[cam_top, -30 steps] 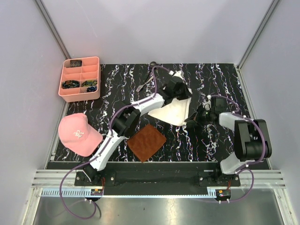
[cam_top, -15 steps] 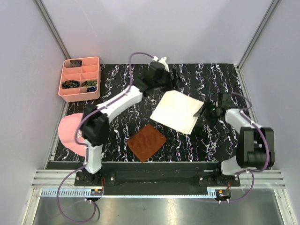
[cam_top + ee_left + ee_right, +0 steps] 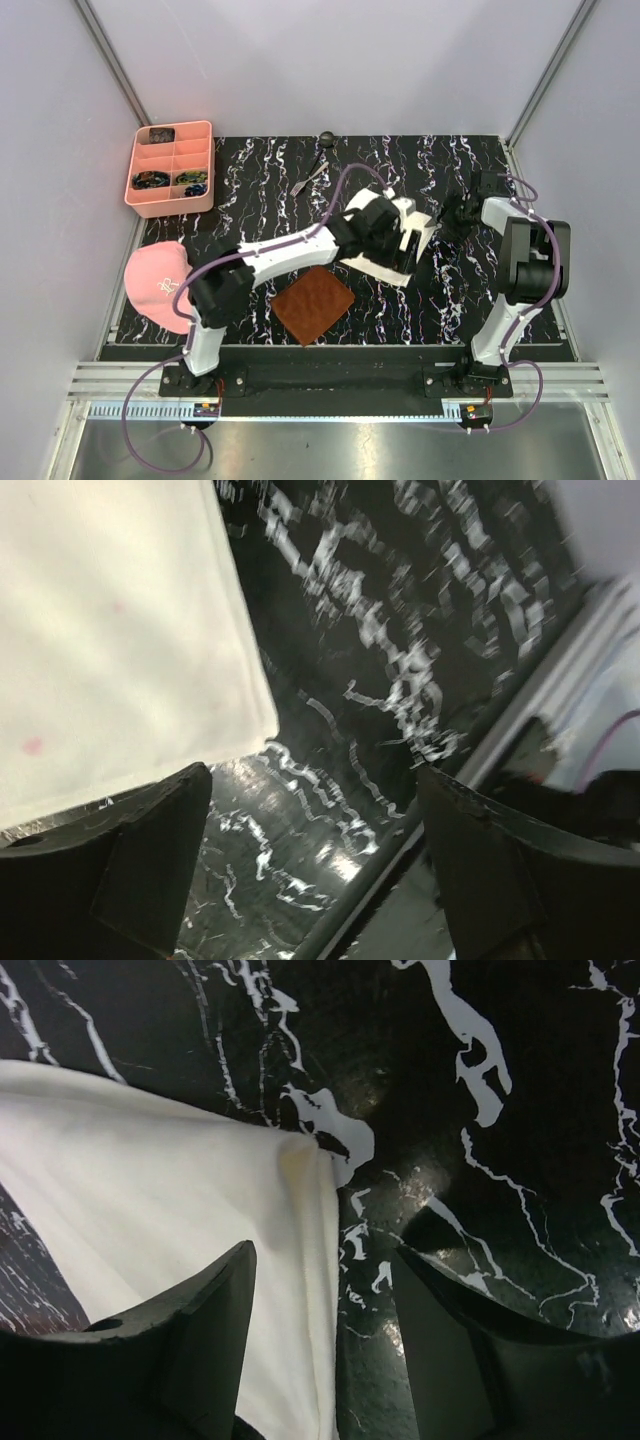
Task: Fold the napkin into a case and place the utensils inside
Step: Smooth out the lower triangle-folded napkin at the center of the board.
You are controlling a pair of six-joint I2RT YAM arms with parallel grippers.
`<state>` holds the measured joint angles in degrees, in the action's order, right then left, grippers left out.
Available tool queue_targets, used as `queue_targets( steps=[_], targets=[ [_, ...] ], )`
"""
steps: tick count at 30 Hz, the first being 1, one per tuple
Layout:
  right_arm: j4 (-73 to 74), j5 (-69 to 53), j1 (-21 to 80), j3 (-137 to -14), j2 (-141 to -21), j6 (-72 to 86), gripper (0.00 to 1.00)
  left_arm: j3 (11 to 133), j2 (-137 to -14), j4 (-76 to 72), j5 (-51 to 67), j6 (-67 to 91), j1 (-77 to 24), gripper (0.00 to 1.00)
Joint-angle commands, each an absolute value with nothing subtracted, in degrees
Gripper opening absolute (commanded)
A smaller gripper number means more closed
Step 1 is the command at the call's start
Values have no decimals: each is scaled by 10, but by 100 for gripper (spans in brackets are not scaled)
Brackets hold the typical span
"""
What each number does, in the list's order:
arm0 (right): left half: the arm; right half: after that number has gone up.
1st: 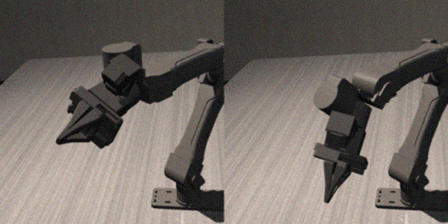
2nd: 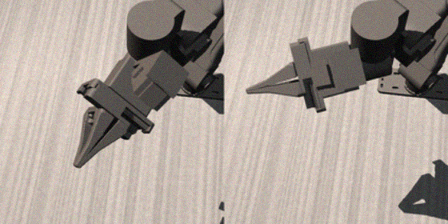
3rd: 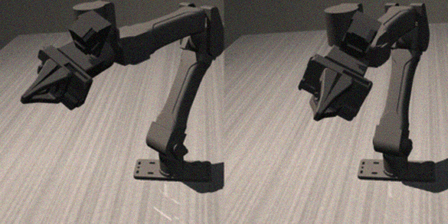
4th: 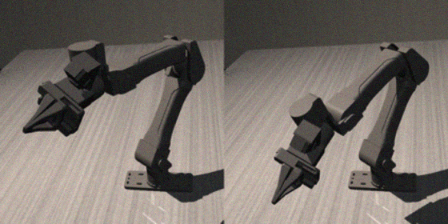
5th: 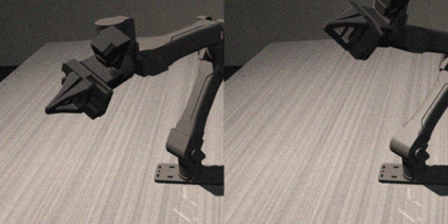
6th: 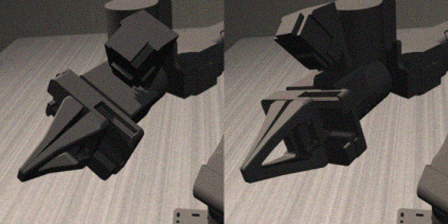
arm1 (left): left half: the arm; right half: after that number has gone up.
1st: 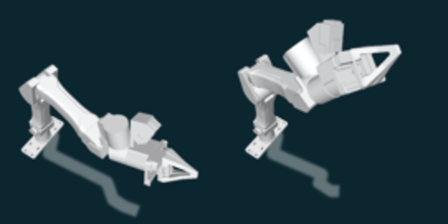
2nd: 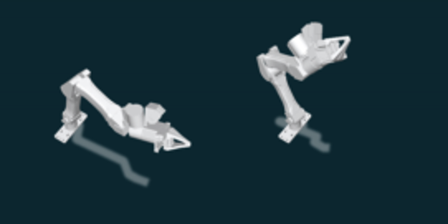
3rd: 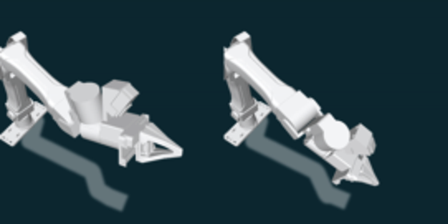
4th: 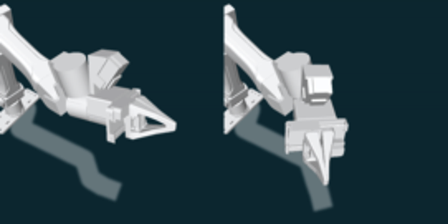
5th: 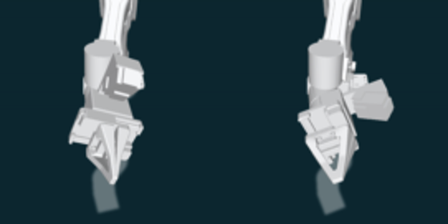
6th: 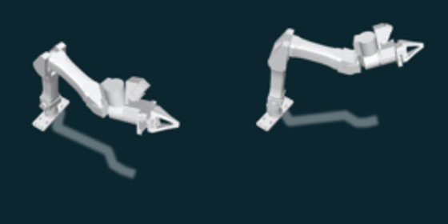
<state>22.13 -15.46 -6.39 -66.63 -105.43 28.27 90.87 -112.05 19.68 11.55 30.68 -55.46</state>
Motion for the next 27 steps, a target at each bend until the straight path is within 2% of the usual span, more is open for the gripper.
queue_targets(
  steps=[1,5,6,18,25,27],
  targets=[
    [213,-174,-66,-696,-1084,268,64,942,-1153,232,38,240,-568,82],
    [213,-170,-66,-712,-1109,267,61,962,-1194,242,18,231,-579,81],
    [213,-173,-67,-716,-1113,266,56,963,-1200,242,11,235,-580,81],
    [212,-173,-76,-719,-1136,270,40,1033,-1264,259,-38,220,-611,80],
    [213,-175,-87,-722,-1138,271,31,1034,-1294,267,-57,220,-629,75],
    [214,-174,-88,-726,-1143,270,28,1037,-1302,274,-70,221,-629,68]
  ],
)
